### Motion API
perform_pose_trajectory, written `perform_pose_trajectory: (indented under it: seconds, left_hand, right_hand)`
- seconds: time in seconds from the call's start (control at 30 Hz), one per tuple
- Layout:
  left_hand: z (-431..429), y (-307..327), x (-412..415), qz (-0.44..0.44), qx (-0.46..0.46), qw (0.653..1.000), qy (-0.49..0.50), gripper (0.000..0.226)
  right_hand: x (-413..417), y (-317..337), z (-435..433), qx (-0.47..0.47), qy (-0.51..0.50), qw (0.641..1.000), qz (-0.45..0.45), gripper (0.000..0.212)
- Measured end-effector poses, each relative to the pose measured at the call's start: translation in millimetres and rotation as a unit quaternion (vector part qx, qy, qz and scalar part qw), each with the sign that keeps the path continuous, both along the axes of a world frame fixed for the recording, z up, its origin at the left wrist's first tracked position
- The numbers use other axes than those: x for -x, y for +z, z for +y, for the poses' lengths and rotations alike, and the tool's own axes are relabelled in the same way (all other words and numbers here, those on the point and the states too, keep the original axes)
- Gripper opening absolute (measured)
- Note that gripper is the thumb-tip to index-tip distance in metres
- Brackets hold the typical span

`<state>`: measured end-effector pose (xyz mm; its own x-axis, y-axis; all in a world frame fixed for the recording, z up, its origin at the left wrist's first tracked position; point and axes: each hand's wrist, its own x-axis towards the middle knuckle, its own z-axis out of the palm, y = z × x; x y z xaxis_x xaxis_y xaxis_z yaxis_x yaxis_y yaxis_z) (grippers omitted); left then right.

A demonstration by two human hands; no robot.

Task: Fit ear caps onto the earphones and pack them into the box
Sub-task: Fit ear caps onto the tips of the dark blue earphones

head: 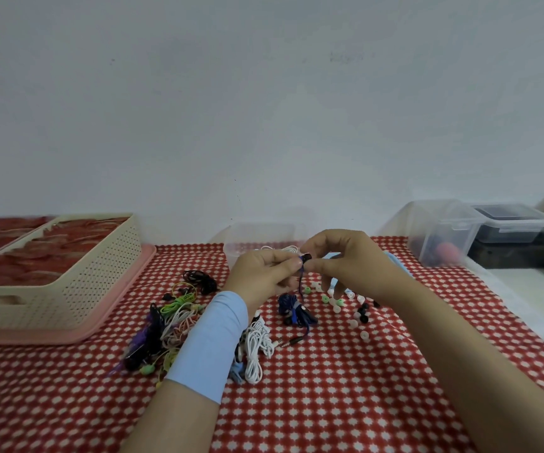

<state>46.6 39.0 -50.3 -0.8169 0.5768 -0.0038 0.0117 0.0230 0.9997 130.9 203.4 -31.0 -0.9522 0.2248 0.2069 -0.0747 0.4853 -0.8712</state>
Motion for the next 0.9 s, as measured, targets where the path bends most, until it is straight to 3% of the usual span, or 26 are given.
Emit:
perform_pose_trajectory:
  seconds: [0.23, 0.33, 0.43, 0.67, 0.83, 0.9]
  left_hand:
    - [-1.3, -0.5, -0.3, -0.052, 0.008, 0.997, -0.047, 0.015]
    - [-2.3, 0.3, -0.1, -0.047, -0.001, 0.998, -0.039, 0.015]
    - [-2.6, 0.9, 0.7, -0.025, -0.017, 0.999, -0.015, 0.015]
    - [-4.8, 5.5, -0.7, 0.058, 0.015, 0.998, -0.004, 0.011]
    - [-6.8, 8.1, 0.3, 0.148, 0.074, 0.986, 0.004, 0.014]
    - [-7.5, 8.8, -0.8, 0.141, 0.064, 0.988, 0.007, 0.014]
  right_hand:
    - [-0.9, -0.2, 2.4, -0.03, -0.004, 0.999, 0.03, 0.003]
    - [-2.1, 1.5, 1.4, -0.019, 0.001, 0.999, 0.037, 0.014]
    - [-5.4, 5.5, 4.3, 0.051, 0.004, 0.999, -0.007, 0.03]
    - [-6.1, 6.5, 1.3, 0.07, -0.004, 0.997, -0.023, 0.007]
    - [-5.8, 5.5, -4.2, 0.058, 0.0, 0.998, -0.026, 0.006]
    - [-6.5, 6.2, -3.6, 0.079, 0.01, 0.997, -0.022, 0.009]
